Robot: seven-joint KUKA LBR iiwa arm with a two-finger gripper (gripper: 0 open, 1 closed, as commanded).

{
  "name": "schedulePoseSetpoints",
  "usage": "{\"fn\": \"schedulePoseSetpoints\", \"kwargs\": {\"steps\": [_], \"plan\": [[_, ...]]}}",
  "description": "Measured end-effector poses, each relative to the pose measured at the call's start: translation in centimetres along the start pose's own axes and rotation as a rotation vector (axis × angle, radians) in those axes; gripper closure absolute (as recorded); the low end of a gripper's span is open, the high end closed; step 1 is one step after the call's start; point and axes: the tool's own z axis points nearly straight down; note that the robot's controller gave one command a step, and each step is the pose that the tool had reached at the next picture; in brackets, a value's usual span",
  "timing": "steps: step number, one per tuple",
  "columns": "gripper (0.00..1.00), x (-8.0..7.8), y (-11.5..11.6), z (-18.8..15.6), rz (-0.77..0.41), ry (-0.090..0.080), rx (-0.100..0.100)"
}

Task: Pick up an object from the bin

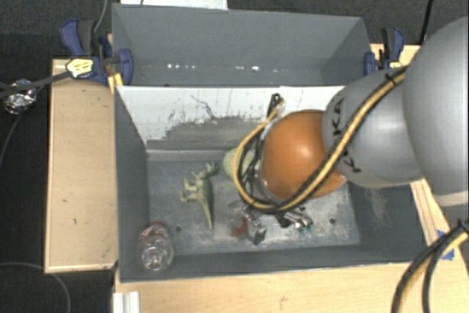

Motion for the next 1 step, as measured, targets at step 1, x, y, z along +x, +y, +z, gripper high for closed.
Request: {"fn": "schedulePoseSetpoints", "kwargs": {"steps": [1], "plan": [[1.0,-0.68,0.31,-18.14,-0.031,-0.011,0.003]]}}
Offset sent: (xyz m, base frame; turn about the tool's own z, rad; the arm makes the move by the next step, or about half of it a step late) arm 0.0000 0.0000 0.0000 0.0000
